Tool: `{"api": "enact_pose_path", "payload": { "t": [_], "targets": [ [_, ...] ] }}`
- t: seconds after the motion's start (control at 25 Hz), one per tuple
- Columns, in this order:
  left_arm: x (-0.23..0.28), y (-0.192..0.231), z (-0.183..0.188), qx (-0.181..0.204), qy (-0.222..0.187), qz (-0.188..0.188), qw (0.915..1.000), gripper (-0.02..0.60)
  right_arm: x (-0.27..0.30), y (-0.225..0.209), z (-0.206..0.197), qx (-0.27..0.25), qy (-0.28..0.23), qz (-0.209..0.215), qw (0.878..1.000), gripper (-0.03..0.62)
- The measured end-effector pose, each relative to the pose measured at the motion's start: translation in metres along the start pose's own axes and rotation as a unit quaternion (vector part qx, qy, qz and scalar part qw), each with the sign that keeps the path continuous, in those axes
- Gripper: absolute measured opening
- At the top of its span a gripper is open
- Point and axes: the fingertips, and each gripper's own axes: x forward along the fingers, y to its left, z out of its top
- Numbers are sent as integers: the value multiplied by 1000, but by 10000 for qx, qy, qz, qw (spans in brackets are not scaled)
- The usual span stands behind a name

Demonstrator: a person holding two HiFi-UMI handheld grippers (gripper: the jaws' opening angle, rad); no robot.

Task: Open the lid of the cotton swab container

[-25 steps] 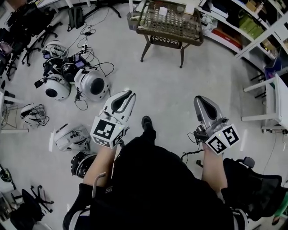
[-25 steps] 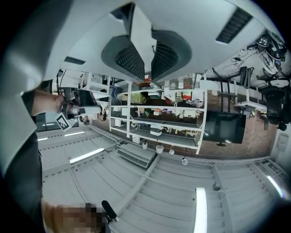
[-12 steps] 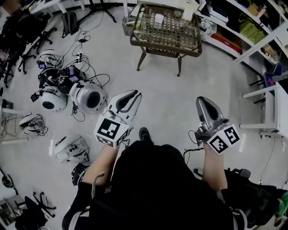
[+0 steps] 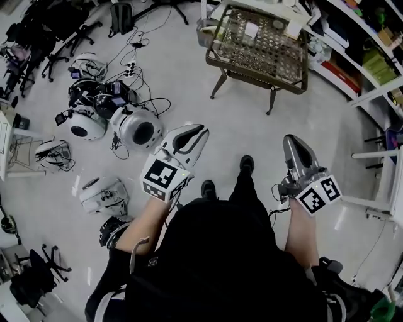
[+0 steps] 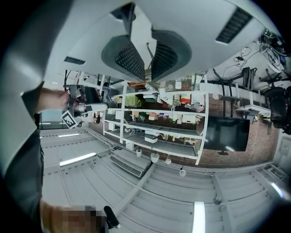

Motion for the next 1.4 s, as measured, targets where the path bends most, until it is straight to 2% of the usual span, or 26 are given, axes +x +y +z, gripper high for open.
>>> {"api": "enact_pose_path", "payload": {
  "t": [0.24,0.48,0.68,0.84,1.0,1.16,1.4],
  "targets": [
    [24,28,-3,-130,93,473,9988,49,46,-32,4,79,174,455,9988,9],
    [77,48,11,-334,103,994,9944,49,76,-93,34,101,250,731,9970,9],
    [140,42,34,-682,-133,1092,9916,46,87,-153,63,117,291,849,9959,9],
    [183,38,55,-620,-223,1188,9907,46,89,-194,87,64,267,971,9949,11],
    [219,37,75,-508,-264,1169,9915,46,88,-240,98,172,266,851,9959,9],
    [235,42,80,-381,-173,1172,9922,46,93,-261,95,385,259,788,9958,11],
    [256,77,70,-557,-52,1175,9915,46,129,-276,90,517,433,751,9949,11]
  ]
}}
